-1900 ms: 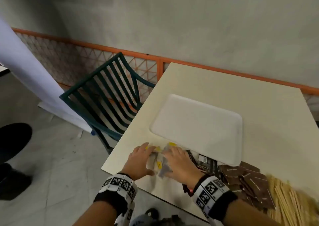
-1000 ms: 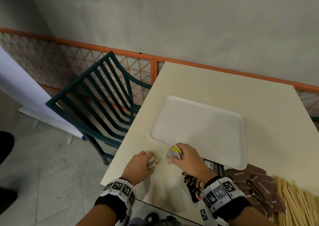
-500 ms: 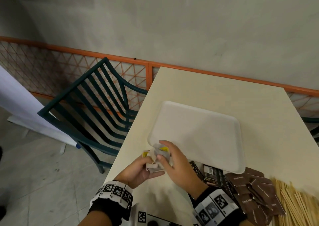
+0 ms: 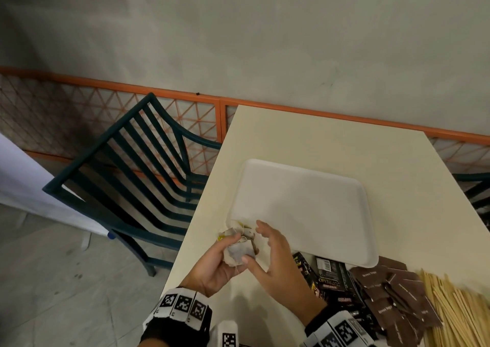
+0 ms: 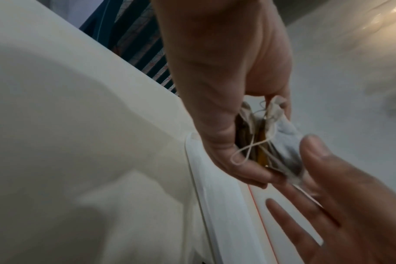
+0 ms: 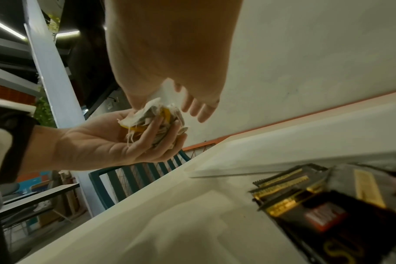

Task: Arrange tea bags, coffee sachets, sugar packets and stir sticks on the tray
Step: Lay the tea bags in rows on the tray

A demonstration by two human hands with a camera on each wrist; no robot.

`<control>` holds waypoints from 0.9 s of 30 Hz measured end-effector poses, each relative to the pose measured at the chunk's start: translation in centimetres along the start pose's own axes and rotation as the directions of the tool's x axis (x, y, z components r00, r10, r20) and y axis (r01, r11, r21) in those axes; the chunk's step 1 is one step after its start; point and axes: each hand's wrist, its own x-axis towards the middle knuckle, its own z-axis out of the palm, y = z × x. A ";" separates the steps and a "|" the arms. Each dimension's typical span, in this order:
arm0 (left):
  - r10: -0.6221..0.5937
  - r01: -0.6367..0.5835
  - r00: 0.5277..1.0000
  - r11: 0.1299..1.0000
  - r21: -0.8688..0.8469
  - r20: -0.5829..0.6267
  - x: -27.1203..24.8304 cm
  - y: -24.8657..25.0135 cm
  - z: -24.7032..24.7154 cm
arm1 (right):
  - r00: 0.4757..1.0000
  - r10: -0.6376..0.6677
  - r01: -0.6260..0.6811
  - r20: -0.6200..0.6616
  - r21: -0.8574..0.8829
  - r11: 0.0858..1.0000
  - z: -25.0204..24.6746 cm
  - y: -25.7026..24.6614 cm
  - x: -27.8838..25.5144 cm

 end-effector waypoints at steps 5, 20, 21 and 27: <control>0.017 -0.017 1.000 1.000 -0.020 0.003 0.5 -0.2 -0.1 | 0.993 0.010 -0.008 -0.114 0.020 1.000 0.5 0.0 -0.5; 0.073 -0.100 0.981 0.984 -0.144 -0.181 0.5 -2.0 -0.7 | 0.963 0.259 -0.211 -0.070 0.401 0.892 -2.1 2.1 -0.9; 0.072 -0.100 0.982 0.983 -0.155 -0.176 0.4 -1.9 -0.6 | 0.956 0.275 -0.210 -0.102 0.418 0.884 -2.5 2.4 -0.6; 0.098 -0.123 0.979 0.983 -0.133 -0.177 0.7 -2.3 2.2 | 0.983 0.093 -0.061 -0.161 0.194 0.979 -3.2 2.2 1.1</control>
